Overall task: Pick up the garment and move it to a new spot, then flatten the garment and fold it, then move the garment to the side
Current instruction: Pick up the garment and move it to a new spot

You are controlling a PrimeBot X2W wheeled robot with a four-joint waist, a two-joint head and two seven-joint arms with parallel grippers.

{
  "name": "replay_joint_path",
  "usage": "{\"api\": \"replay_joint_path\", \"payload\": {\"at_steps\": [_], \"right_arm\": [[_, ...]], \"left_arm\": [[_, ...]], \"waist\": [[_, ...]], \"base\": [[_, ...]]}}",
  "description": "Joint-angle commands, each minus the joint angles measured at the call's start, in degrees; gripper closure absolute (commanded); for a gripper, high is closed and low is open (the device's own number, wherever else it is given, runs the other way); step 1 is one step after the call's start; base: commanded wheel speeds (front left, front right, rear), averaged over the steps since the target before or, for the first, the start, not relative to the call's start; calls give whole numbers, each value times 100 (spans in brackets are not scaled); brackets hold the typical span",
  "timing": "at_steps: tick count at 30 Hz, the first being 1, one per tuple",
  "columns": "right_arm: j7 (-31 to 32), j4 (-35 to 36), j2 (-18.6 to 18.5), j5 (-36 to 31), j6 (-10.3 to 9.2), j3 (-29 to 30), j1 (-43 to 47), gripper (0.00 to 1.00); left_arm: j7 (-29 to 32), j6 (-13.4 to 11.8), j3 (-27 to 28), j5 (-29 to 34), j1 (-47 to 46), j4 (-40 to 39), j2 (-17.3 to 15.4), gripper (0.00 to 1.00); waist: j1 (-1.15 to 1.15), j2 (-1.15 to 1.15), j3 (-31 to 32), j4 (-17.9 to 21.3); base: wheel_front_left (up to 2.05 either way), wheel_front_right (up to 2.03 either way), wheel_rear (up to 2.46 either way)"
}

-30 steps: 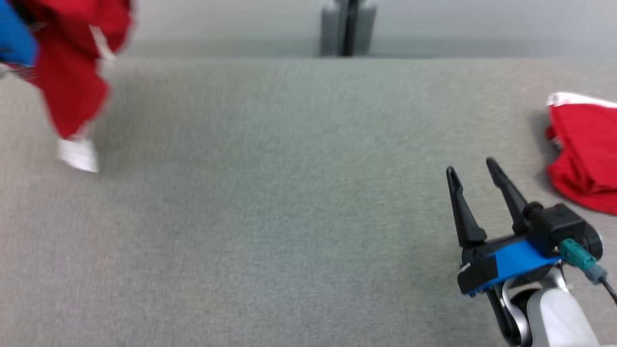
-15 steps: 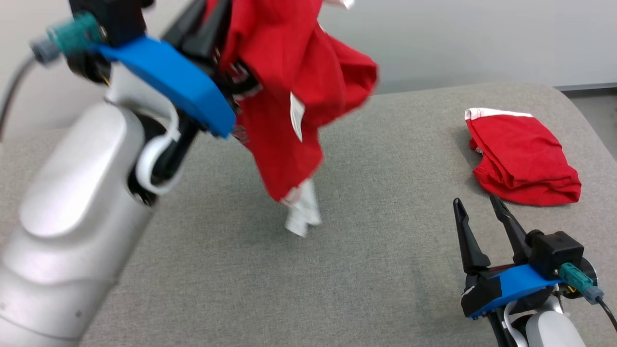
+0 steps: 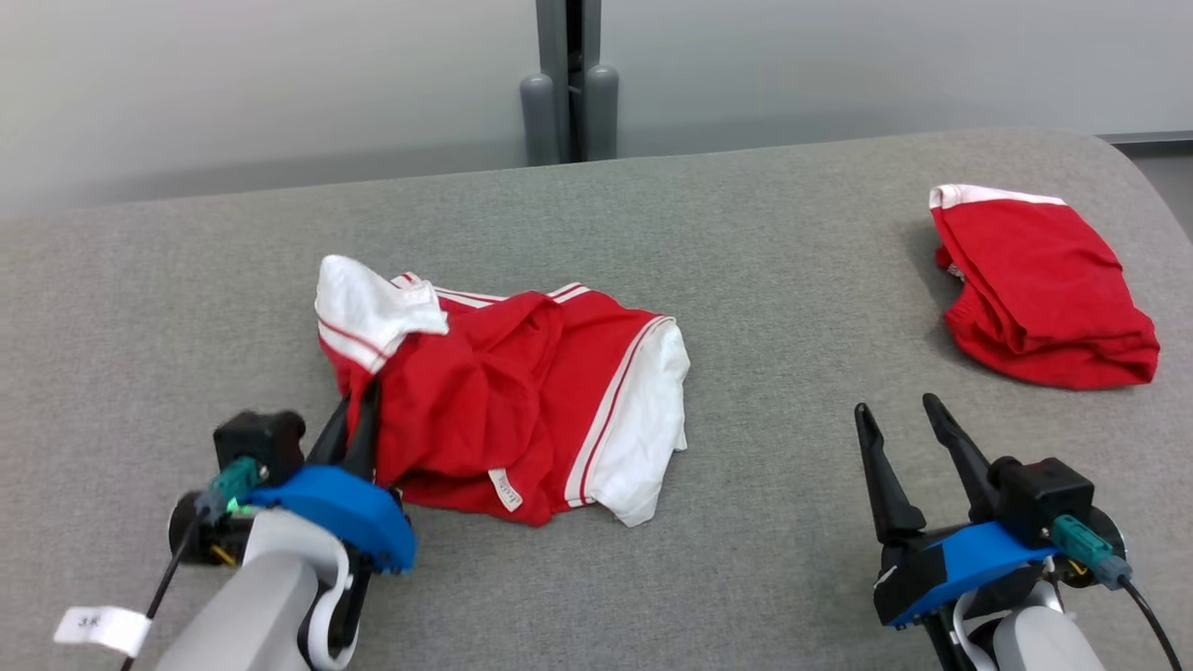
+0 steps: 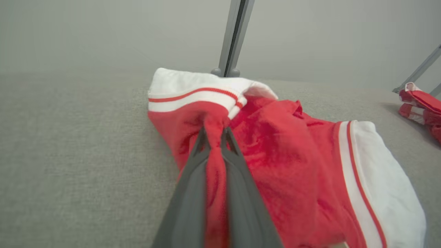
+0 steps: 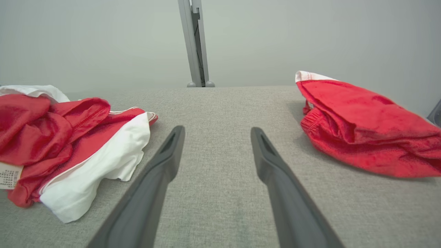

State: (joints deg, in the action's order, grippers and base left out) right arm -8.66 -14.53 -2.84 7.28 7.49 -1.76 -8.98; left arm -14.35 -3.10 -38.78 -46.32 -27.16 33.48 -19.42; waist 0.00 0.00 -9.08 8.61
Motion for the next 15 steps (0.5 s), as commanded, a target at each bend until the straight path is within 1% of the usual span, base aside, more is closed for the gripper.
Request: {"api": "replay_joint_path", "payload": {"at_steps": [1,2,3,10,15], "right_arm": [[-32,-46,-9,-28,0,-38,-38,0],[-39,-81,-11,-32,0,-45,-25,0],[-48,-114,-11,-21,0,-56,-13,0],[-94,-306,-12,-38,0,-123,-21,0],[-90,-342,-13,-155,0,-87,-114,0]], "left_arm": [[-57,16,63,62,100,106,30,55],[-70,56,61,103,183,178,67,22],[-81,81,87,119,254,242,106,0],[-88,203,642,518,540,-82,297,0],[-89,302,1009,731,842,-505,313,0]], "waist": [[0,0,1,-47],[0,0,15,-82],[0,0,32,-114],[0,0,231,-365],[0,0,445,-501]], "base": [[0,0,0],[0,0,0],[0,0,0],[0,0,0],[0,0,0]]}}
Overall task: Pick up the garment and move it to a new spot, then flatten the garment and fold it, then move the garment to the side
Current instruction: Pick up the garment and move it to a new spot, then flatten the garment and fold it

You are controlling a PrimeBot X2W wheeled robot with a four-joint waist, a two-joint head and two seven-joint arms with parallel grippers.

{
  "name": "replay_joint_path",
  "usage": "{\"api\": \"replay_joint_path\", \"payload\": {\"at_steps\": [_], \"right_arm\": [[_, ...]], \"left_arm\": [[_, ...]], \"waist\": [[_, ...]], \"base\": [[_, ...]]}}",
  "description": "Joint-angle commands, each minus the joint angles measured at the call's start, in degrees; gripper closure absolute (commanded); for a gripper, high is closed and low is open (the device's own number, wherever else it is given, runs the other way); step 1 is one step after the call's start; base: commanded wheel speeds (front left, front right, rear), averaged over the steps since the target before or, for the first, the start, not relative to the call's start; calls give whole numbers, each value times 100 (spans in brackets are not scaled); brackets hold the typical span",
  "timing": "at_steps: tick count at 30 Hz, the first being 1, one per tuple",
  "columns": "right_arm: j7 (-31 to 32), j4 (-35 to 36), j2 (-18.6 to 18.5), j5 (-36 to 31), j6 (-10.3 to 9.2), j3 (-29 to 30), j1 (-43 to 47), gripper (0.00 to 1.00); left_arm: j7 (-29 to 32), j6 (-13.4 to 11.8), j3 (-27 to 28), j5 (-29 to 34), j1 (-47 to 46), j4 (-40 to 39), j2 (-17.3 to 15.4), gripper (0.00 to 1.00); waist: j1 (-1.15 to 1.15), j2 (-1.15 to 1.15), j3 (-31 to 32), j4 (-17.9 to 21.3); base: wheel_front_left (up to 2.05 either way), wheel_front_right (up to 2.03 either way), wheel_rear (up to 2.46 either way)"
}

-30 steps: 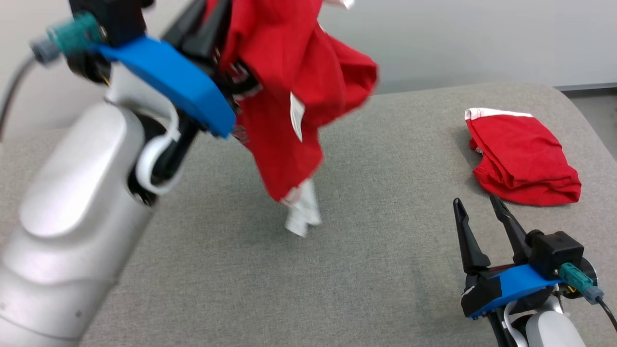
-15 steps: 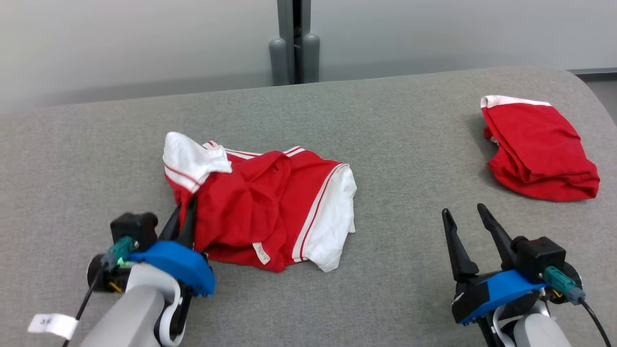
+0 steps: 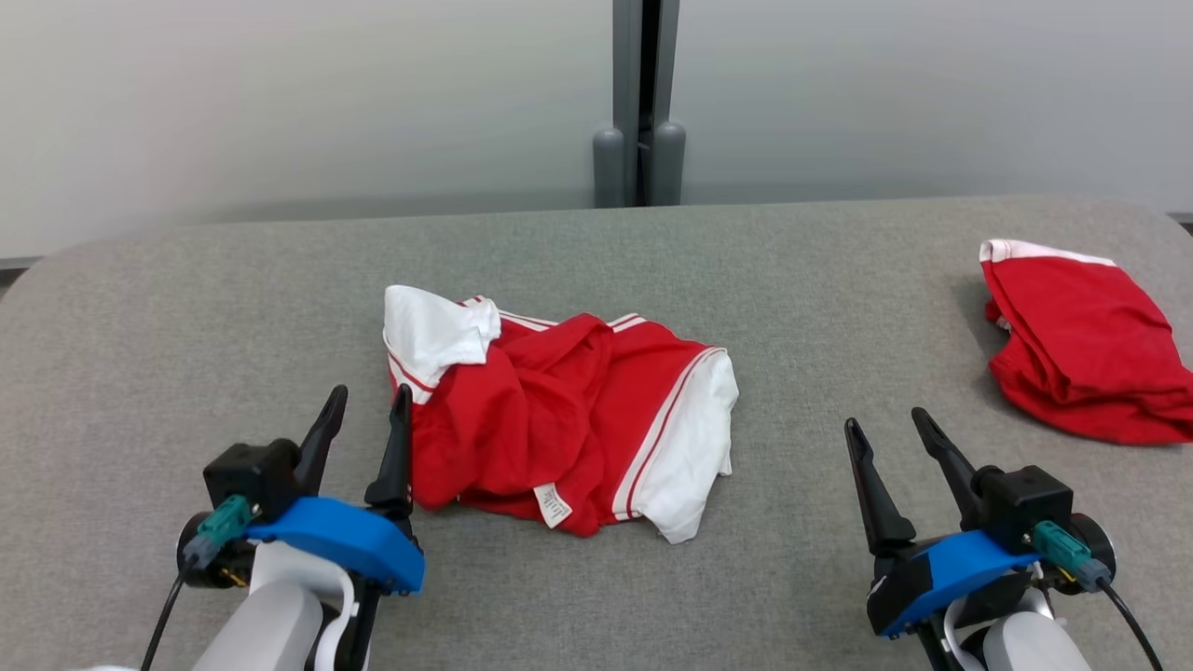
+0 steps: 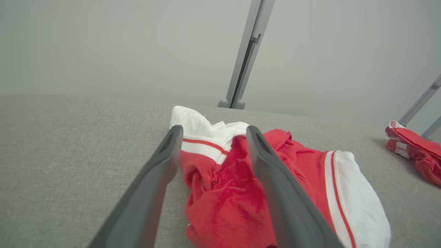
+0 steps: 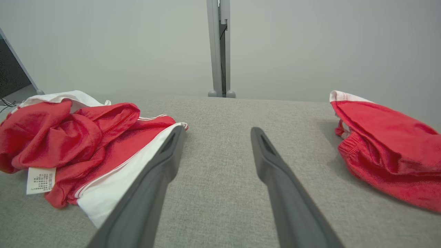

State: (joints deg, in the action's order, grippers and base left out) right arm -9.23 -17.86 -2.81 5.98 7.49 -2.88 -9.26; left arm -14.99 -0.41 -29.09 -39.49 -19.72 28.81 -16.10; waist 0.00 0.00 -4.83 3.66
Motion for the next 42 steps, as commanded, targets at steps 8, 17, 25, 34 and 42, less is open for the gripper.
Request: {"api": "replay_joint_path", "payload": {"at_steps": [8,17,25,34,42], "right_arm": [[-16,4,-15,-81,0,32,176,0],[-172,-128,-15,193,0,-269,620,0],[-303,-262,-16,375,0,-370,755,0],[-369,-391,-15,383,0,-383,734,0],[-418,-430,-15,414,0,-402,696,0]], "left_arm": [[-25,-128,592,258,1000,-785,38,0],[-26,-297,1172,571,2031,-1343,253,0],[-26,-249,1425,699,2525,-1590,356,0],[-26,-174,1481,739,2621,-1557,407,0],[-26,-153,1464,778,2602,-1511,421,0]], "waist": [[0,0,326,-138],[0,0,538,-154],[0,0,633,-82],[0,0,664,-65],[0,0,668,-68]], "base": [[0,0,0],[0,0,0],[0,0,0],[0,0,0],[0,0,0]]}}
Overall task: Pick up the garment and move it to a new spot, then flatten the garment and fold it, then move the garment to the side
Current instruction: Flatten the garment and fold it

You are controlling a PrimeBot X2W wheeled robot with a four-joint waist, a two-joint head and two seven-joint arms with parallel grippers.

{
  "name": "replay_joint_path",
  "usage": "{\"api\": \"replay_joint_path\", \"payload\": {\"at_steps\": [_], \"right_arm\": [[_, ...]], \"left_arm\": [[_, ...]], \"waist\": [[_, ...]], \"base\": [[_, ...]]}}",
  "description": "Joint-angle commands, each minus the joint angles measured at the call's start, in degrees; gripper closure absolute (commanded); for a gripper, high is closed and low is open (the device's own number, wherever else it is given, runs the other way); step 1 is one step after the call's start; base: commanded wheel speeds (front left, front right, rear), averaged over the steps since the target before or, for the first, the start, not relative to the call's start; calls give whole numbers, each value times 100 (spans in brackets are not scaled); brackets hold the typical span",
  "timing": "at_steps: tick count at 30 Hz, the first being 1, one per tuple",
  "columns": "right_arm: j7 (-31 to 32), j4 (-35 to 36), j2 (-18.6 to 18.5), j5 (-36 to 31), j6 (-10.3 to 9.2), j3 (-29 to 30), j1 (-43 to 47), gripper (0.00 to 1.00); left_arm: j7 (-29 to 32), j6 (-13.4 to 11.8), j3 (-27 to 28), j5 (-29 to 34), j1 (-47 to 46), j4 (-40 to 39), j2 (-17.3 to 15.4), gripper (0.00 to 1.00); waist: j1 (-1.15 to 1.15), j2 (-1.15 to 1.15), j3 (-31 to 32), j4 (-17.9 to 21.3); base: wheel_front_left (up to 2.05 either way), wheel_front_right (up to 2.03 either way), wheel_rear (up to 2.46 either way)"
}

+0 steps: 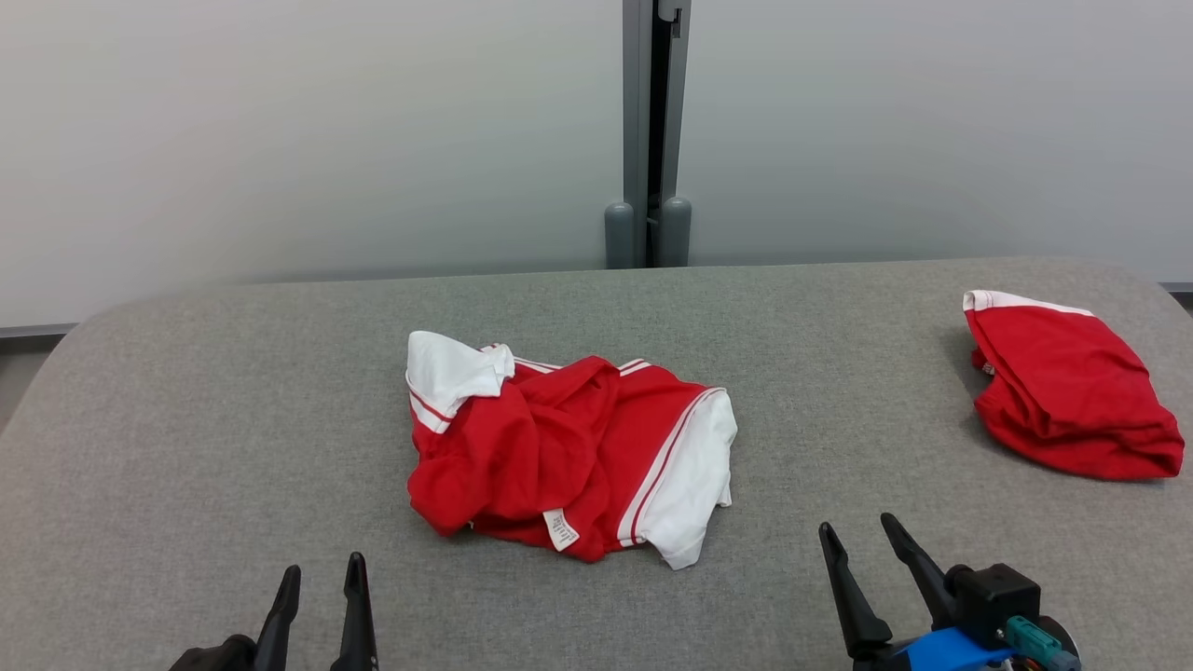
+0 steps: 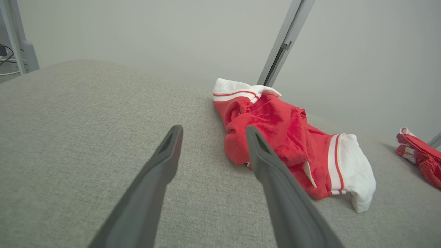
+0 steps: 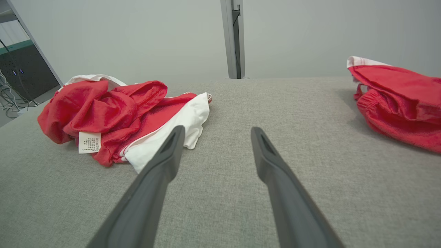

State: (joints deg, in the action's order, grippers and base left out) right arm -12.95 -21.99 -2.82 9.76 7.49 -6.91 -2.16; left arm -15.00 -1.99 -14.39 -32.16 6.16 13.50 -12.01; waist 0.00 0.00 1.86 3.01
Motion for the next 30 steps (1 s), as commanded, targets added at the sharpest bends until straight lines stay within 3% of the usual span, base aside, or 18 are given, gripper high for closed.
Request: {"api": "replay_joint_path", "payload": {"at_steps": [1,21,30], "right_arm": [[-45,-18,-14,39,0,-4,-18,0],[-59,-44,-14,50,0,13,-60,0],[11,-2,-13,-1,0,-63,-167,0]], "left_arm": [[-25,6,-11,47,11,27,13,0],[-14,-62,-79,45,-75,46,-40,0],[394,68,-425,437,-861,184,-288,0]], "waist": [[0,0,-2,-1],[0,0,-40,5],[0,0,-234,53]], "base": [[0,0,0],[0,0,0],[0,0,0]]}}
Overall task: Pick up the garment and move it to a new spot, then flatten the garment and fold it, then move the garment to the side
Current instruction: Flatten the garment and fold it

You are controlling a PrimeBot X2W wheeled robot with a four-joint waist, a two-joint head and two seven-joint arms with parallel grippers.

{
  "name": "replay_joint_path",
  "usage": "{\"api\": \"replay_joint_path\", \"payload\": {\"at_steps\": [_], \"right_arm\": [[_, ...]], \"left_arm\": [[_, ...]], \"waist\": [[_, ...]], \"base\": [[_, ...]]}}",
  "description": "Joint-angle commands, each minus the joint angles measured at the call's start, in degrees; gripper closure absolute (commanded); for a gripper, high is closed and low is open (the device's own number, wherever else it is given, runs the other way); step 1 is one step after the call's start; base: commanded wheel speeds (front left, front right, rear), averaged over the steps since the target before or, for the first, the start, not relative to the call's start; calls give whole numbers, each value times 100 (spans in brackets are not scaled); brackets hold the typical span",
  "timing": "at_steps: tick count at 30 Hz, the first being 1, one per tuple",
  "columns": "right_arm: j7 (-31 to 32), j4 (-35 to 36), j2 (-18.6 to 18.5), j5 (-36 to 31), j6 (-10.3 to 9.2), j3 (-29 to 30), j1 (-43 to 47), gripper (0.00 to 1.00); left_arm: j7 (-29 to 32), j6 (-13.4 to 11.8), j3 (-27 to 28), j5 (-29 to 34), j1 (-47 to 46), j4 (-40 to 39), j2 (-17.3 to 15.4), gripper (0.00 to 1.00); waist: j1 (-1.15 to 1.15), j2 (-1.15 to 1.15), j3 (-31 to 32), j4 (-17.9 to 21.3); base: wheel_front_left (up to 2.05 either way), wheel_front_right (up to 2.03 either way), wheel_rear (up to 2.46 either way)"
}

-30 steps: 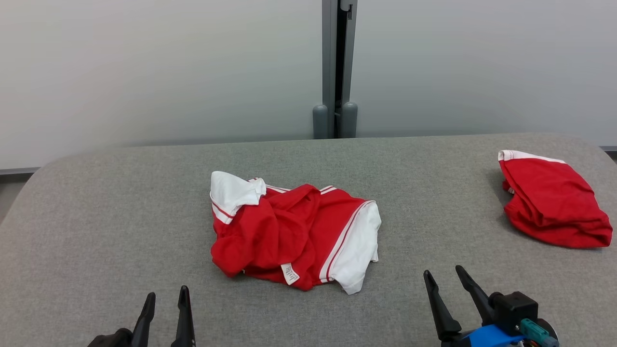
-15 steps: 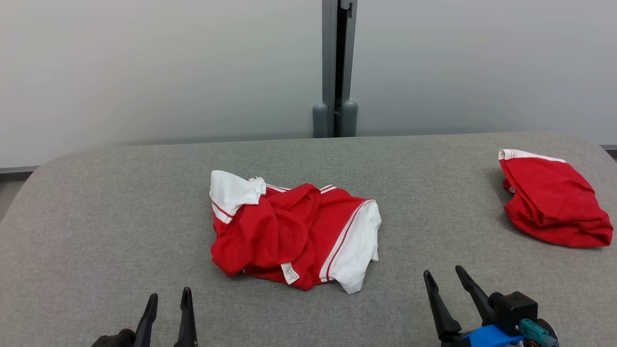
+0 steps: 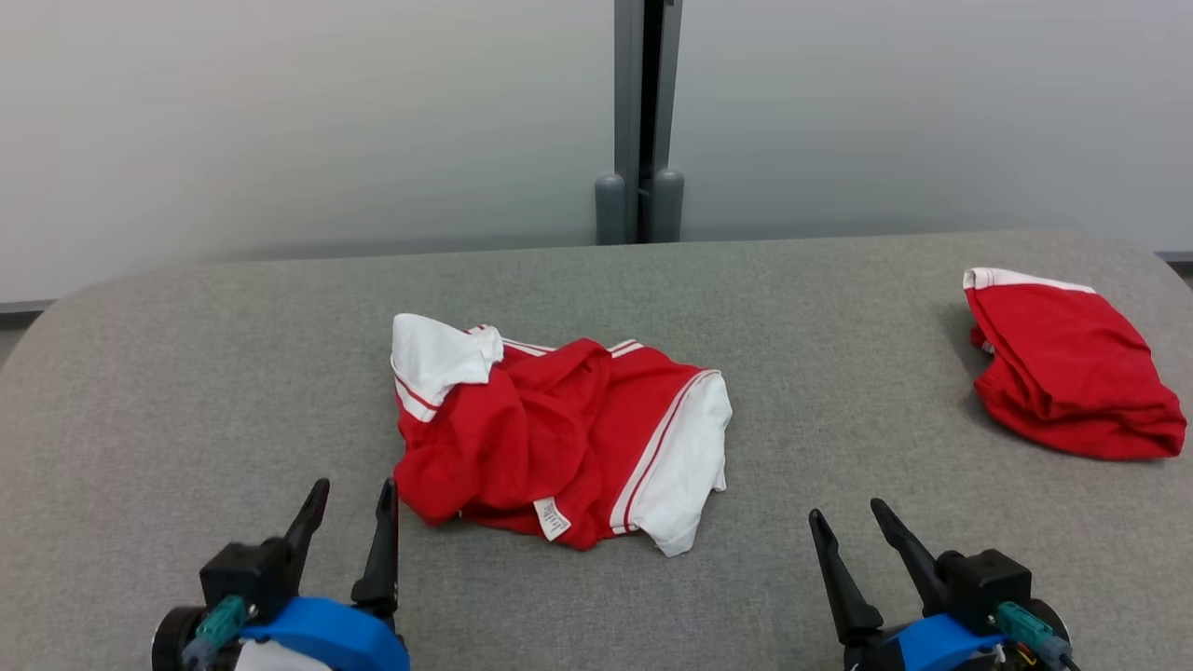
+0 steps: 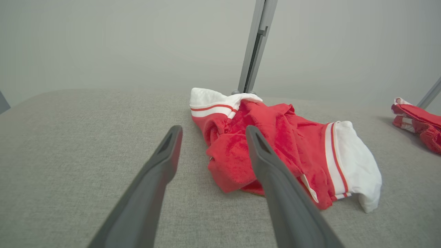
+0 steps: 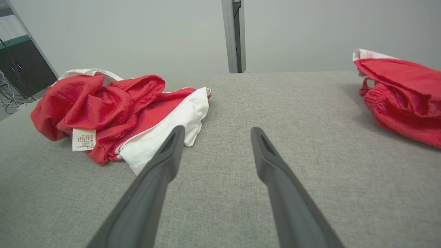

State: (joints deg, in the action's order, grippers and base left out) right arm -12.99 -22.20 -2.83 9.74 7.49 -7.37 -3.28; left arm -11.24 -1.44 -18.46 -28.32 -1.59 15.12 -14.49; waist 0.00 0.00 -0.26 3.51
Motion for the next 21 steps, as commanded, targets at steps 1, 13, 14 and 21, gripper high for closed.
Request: {"api": "replay_joint_path", "payload": {"at_steps": [1,13,14,21], "right_arm": [[13,33,-13,-7,0,-37,-94,0],[49,146,-12,-108,0,-121,-432,0],[45,147,-14,-117,0,-108,-454,0],[-10,110,-12,-93,0,-89,-592,0]], "left_arm": [[93,35,-63,118,-241,107,-80,0],[437,248,-495,664,-1869,1631,-211,0],[428,268,-501,678,-1971,1754,-206,0],[129,190,-346,595,-2864,2686,-27,100]], "waist": [[0,0,-73,26],[0,0,-667,436],[0,0,-712,463],[0,0,-965,594]], "base": [[0,0,0],[0,0,0],[0,0,0],[0,0,0]]}}
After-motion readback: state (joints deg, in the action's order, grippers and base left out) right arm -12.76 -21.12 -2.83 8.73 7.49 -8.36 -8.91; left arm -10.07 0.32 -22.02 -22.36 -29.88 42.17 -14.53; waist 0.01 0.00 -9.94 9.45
